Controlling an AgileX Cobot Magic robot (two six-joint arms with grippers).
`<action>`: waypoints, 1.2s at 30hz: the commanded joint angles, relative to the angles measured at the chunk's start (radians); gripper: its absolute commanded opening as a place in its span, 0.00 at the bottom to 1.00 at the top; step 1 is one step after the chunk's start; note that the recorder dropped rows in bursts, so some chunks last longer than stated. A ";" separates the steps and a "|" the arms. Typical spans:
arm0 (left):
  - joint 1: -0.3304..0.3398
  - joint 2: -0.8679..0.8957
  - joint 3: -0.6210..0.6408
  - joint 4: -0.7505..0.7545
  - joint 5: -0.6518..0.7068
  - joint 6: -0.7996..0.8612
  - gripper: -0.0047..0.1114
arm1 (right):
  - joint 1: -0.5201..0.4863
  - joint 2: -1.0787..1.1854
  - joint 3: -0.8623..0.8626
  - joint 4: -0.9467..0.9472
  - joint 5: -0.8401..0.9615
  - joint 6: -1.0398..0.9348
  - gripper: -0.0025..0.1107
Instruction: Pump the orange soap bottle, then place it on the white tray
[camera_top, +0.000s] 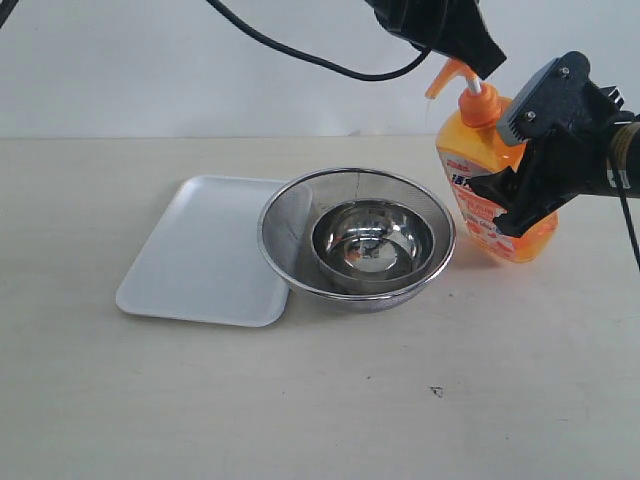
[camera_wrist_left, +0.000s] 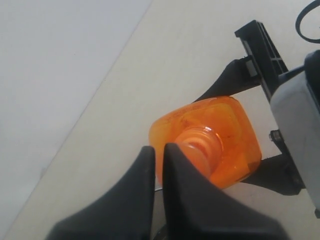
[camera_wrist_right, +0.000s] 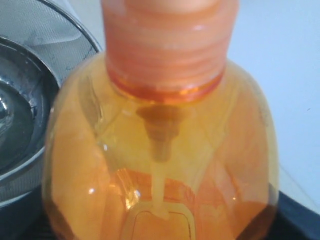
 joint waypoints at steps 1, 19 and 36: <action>-0.002 0.048 0.021 -0.007 0.077 -0.008 0.08 | 0.000 -0.015 -0.014 0.017 -0.077 0.019 0.02; -0.002 -0.049 0.021 0.000 -0.053 -0.008 0.08 | 0.000 -0.015 -0.014 0.017 -0.077 0.022 0.02; -0.002 -0.008 0.021 -0.017 0.032 -0.009 0.08 | 0.000 -0.015 -0.014 0.017 -0.077 0.022 0.02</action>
